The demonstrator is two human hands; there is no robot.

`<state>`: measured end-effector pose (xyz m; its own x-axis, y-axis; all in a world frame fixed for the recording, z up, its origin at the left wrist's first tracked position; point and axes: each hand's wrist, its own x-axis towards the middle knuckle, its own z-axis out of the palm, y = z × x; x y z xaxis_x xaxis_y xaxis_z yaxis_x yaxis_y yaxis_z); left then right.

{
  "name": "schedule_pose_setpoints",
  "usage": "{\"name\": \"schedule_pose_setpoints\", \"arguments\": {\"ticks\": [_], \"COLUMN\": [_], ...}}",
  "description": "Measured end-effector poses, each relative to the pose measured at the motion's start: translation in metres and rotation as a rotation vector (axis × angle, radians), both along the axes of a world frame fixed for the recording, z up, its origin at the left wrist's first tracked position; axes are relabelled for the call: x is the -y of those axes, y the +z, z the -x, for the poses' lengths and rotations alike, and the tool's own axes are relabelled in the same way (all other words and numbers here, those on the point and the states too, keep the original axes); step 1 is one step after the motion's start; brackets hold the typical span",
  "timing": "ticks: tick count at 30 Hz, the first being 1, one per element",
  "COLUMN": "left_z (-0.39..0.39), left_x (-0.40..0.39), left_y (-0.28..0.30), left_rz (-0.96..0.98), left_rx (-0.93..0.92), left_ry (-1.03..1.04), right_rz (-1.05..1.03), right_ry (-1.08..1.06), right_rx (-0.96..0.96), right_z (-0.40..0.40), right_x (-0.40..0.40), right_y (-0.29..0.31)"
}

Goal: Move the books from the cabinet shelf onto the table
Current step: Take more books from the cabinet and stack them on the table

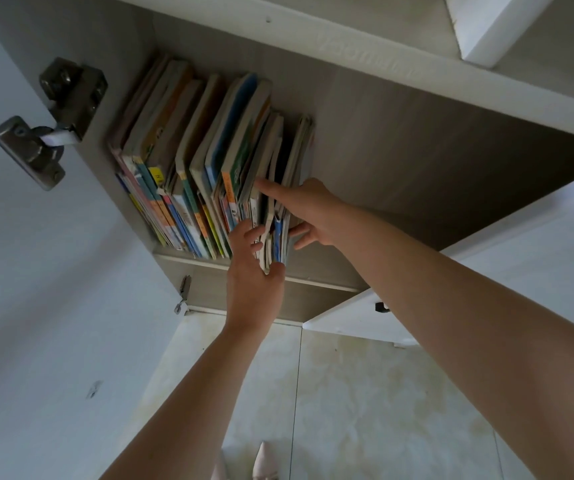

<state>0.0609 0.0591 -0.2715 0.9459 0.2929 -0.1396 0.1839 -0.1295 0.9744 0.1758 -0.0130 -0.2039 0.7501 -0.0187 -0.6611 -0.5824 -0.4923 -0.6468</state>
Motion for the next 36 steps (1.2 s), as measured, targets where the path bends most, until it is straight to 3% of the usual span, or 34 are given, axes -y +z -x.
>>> {"name": "schedule_pose_setpoints", "arguments": {"ticks": [12,19,23,27,31,36], "left_z": [-0.002,-0.007,-0.01,-0.019,-0.03,-0.048], "left_x": [0.011,0.017,0.018,0.022,0.032,0.04], "left_y": [-0.009,-0.026,-0.031,-0.036,-0.042,-0.053], "left_rz": [-0.037,-0.054,-0.05,-0.2,-0.305,-0.359], "left_rx": [0.024,-0.082,-0.117,-0.098,-0.027,0.019], "left_ry": [0.025,-0.029,-0.076,-0.124,-0.038,-0.001], "right_rz": [-0.053,0.102,0.16,0.224,0.387,0.417], "right_ry": [0.068,0.081,0.086,0.129,0.245,0.278], "right_rx": [-0.051,-0.02,0.03,0.09,0.286,0.314], "right_z": [-0.002,0.0,-0.002,-0.003,0.003,0.003], "right_x": [0.017,0.009,0.004,0.004,0.0,0.012], "right_y": [0.001,0.005,0.006,0.003,-0.011,-0.01]}}
